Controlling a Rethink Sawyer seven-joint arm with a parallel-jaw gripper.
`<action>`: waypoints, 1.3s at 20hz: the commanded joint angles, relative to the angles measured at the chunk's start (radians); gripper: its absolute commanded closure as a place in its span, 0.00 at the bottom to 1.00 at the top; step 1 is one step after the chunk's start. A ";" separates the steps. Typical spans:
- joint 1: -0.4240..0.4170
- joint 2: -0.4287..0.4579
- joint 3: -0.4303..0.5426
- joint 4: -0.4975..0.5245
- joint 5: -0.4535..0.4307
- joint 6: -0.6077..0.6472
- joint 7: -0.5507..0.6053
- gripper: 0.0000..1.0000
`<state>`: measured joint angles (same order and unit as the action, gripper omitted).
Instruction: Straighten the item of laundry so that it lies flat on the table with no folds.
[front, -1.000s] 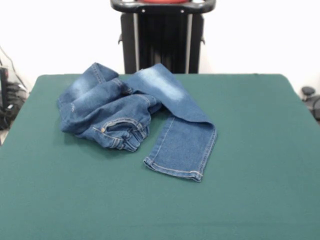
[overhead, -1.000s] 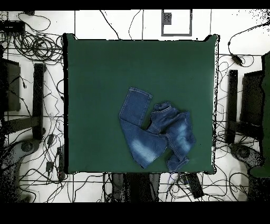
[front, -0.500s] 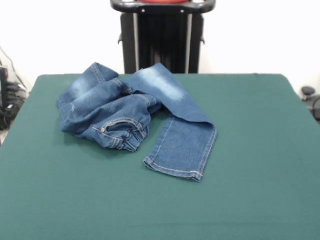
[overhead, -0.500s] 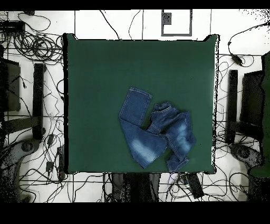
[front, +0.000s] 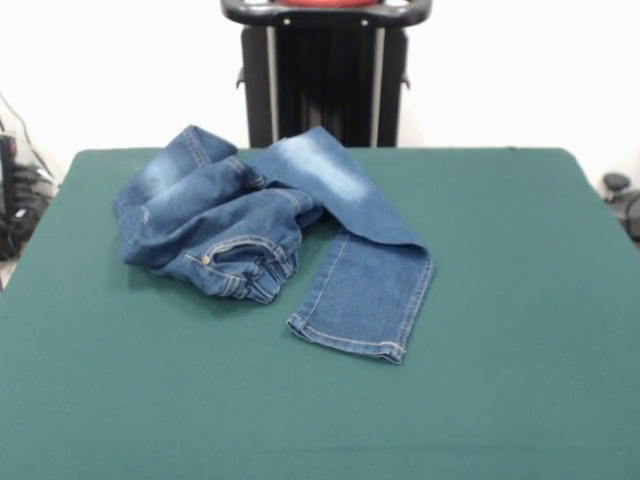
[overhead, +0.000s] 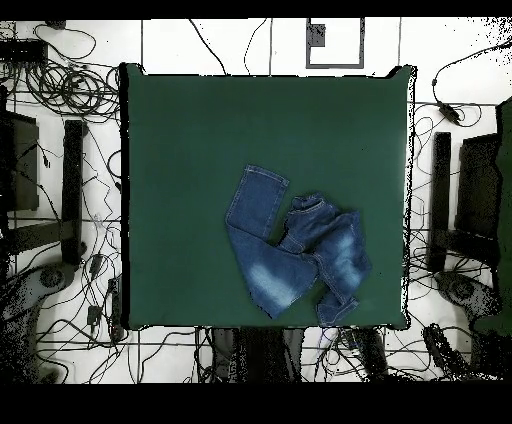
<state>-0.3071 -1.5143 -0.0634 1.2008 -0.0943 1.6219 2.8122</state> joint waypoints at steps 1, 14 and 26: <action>0.015 0.049 0.009 0.314 -0.035 -0.162 -0.339 0.00; -0.014 0.064 0.017 0.403 -0.063 -0.230 -0.386 0.00; -0.034 0.065 0.023 0.480 -0.057 -0.308 -0.383 0.00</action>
<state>-0.3386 -1.5142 -0.0642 1.4395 -0.1283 1.3675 2.8122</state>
